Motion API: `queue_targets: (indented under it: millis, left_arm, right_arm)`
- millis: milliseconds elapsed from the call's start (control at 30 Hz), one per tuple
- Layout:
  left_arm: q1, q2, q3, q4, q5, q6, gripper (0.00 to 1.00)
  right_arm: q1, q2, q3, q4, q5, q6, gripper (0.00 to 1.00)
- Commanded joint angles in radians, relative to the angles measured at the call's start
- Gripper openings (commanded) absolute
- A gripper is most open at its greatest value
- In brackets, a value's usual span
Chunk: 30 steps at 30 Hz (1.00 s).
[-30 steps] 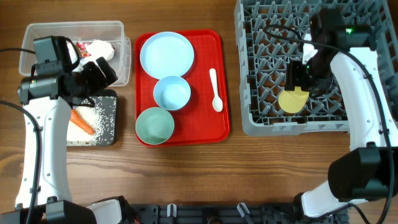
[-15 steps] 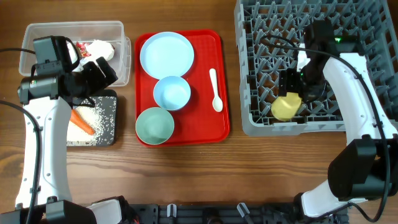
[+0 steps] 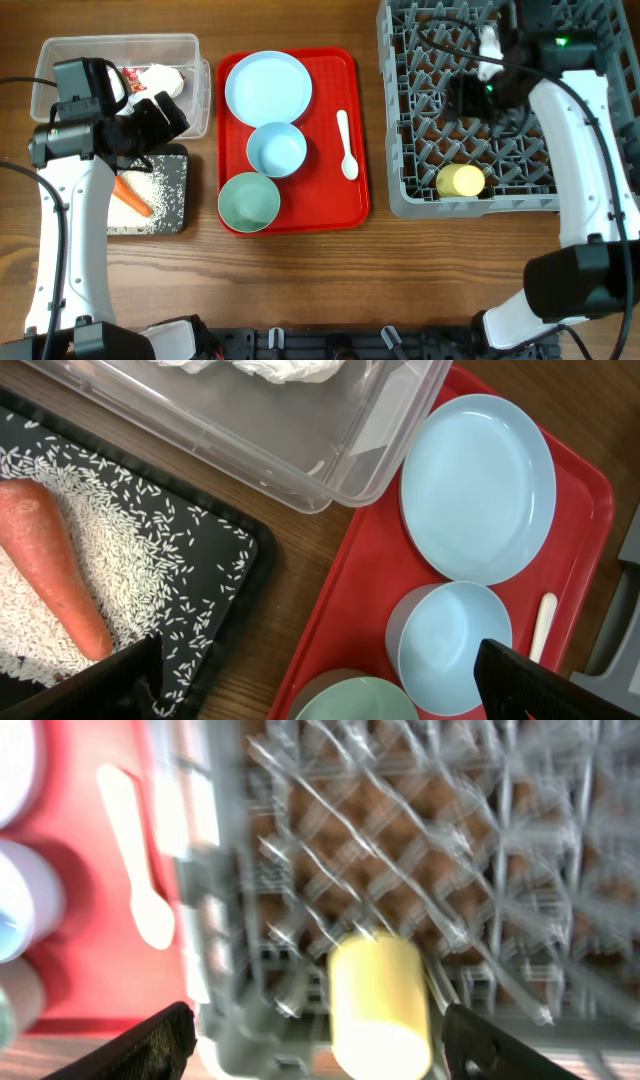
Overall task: Sort waste into correct bins and load items into the dishwasher rack
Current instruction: 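Grasp the white spoon on the red tray with the right gripper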
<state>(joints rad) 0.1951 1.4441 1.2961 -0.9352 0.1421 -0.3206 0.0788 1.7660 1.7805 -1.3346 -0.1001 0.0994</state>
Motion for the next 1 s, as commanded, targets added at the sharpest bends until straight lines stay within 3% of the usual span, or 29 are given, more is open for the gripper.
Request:
queue_targets:
  millis: [0, 333, 600, 733, 967]
  left_arm:
    - [0.005, 0.009, 0.006, 0.006, -0.008, -0.010, 1.00]
    - [0.005, 0.009, 0.005, 0.002, -0.008, -0.010, 1.00]
    - [0.005, 0.009, 0.005, 0.002, -0.008, -0.010, 1.00]
    - [0.005, 0.009, 0.005, 0.003, -0.008, -0.010, 1.00]
    - [0.005, 0.009, 0.006, 0.003, -0.008, -0.010, 1.00]
  right_arm:
    - [0.126, 0.011, 0.034, 0.069, -0.036, 0.002, 0.77]
    - [0.396, 0.193, -0.005, 0.343, -0.028, 0.061, 0.55]
    - [0.421, 0.384, -0.005, 0.384, -0.001, 0.061, 0.53]
    - [0.422, 0.462, -0.005, 0.378, -0.002, 0.062, 0.39]
    - [0.421, 0.536, -0.005, 0.377, 0.053, 0.115, 0.38]
